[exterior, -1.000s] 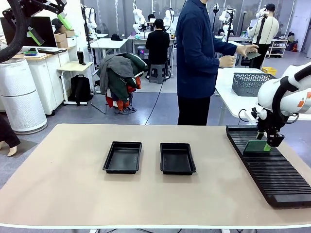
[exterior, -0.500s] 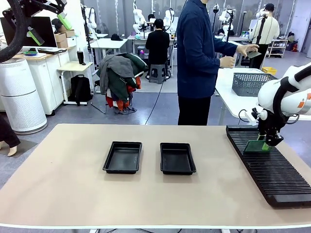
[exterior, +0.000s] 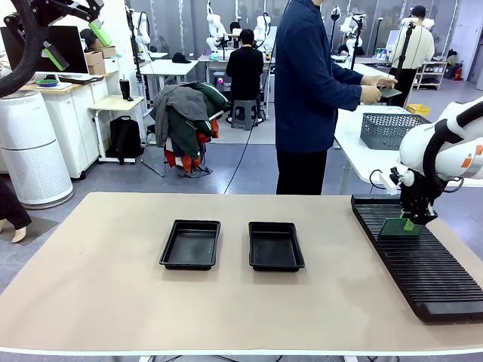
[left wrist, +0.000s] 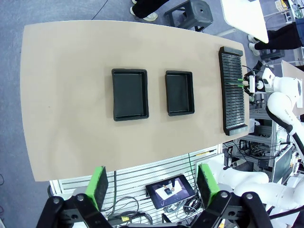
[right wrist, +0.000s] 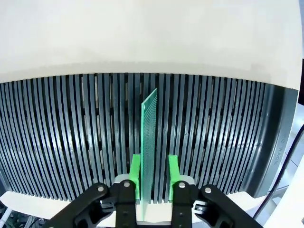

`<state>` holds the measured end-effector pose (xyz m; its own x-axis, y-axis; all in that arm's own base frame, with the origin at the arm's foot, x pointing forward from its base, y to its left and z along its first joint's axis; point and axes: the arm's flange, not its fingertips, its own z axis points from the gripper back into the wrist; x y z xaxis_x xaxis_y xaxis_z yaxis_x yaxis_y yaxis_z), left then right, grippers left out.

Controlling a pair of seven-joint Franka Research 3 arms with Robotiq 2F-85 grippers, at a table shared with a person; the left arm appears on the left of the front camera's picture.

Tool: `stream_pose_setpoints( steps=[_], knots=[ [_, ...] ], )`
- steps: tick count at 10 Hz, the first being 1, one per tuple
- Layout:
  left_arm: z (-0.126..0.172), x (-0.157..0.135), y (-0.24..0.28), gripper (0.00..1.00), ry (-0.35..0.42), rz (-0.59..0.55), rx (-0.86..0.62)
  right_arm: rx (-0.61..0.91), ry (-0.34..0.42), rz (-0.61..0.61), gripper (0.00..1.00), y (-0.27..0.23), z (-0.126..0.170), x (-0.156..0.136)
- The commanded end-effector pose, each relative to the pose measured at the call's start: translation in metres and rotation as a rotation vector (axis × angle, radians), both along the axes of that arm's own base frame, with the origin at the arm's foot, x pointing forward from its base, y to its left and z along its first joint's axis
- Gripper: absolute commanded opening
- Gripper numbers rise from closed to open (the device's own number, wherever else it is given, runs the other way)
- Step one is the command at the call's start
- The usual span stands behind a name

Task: Inspect and transfer BCBs to ESD trays.
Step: Pick up the Blank PCB from the PCB Rack and place it in the left ESD tray.

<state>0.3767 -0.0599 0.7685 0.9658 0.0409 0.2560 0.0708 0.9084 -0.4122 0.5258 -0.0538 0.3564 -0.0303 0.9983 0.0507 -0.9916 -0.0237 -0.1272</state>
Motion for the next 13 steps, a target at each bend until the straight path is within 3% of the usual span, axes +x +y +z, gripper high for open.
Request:
stream_pose_setpoints(
  steps=[1,6,11,13],
  knots=[
    [-0.001,0.000,0.001,1.00,-0.001,-0.007,0.001,0.008,-0.031,0.029,0.22,-0.002,-0.003,-0.005],
    [-0.001,0.000,0.001,1.00,-0.001,-0.007,0.001,-0.007,-0.012,0.041,0.00,-0.001,-0.004,-0.006],
    [-0.001,0.000,0.001,1.00,-0.001,-0.007,0.001,-0.007,-0.018,0.015,0.00,-0.003,0.008,-0.009],
    [-0.001,0.000,0.001,1.00,-0.001,-0.007,0.001,-0.011,-0.029,-0.008,0.00,-0.004,0.037,-0.017]
  ],
)
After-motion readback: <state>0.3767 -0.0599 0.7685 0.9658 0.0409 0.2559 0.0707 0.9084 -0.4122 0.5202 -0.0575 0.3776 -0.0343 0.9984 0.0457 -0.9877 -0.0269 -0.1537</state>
